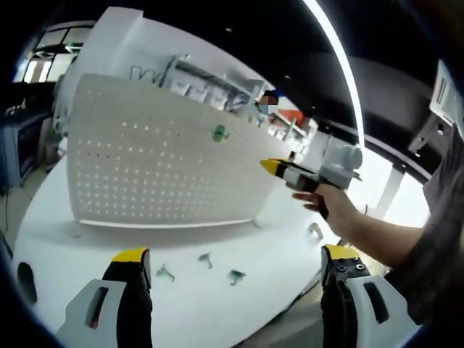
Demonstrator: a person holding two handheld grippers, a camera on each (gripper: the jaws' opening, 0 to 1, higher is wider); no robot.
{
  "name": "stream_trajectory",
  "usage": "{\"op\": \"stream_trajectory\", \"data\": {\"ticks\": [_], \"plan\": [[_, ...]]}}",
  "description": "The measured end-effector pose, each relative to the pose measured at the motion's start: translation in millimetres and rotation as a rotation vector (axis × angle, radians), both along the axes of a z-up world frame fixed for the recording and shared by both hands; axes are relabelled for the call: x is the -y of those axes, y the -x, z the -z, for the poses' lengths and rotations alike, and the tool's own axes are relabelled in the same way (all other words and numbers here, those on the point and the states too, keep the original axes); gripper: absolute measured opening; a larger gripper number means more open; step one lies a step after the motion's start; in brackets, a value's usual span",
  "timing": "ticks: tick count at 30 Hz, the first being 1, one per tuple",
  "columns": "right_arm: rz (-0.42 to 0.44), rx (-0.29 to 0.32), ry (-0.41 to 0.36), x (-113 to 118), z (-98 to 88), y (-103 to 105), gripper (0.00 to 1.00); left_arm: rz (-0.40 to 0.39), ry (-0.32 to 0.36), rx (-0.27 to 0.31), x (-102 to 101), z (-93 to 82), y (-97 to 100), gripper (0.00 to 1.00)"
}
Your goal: Insert the hook assembly into the mounting plate slot until the hook locks in place.
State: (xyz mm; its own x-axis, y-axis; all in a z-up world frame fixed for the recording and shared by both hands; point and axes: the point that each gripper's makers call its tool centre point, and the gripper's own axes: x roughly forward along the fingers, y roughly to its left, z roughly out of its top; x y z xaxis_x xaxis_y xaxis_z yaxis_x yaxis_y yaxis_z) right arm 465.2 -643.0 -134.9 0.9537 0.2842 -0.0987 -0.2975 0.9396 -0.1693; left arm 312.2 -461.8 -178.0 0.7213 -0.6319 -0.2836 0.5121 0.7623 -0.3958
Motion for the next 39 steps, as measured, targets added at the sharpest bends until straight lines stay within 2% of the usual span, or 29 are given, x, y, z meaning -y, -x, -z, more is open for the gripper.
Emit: {"op": "stream_trajectory", "data": {"ticks": [3,6,11,17,19,24,28,39], "plan": [[-0.044,-0.022,0.050,-3,17.8,5,0.20,-0.002,0.001,0.001,0,-1.0,0.2,0.99],[-0.048,-0.049,0.038,0,30.0,9,0.21,-0.001,-0.007,0.003,-1,-1.3,0.6,0.99],[-0.074,-0.086,0.073,-1,48.5,21,0.21,-0.002,-0.014,0.003,0,-1.5,2.2,0.99],[-0.094,-0.137,0.071,0,69.2,37,0.23,-0.005,-0.017,0.002,0,-1.3,4.2,0.99],[-0.097,-0.148,0.081,1,78.3,42,0.23,-0.006,-0.017,0.000,0,-1.1,5.0,0.99],[-0.108,-0.219,0.100,6,107.1,52,0.24,-0.009,-0.018,-0.004,1,0.6,6.3,0.99],[-0.111,-0.251,0.106,7,121.7,60,0.24,-0.002,-0.027,-0.011,2,3.6,7.0,0.99],[-0.178,-0.358,0.126,-7,164.5,84,0.26,0.012,-0.032,-0.029,5,10.1,4.6,0.99]]}}
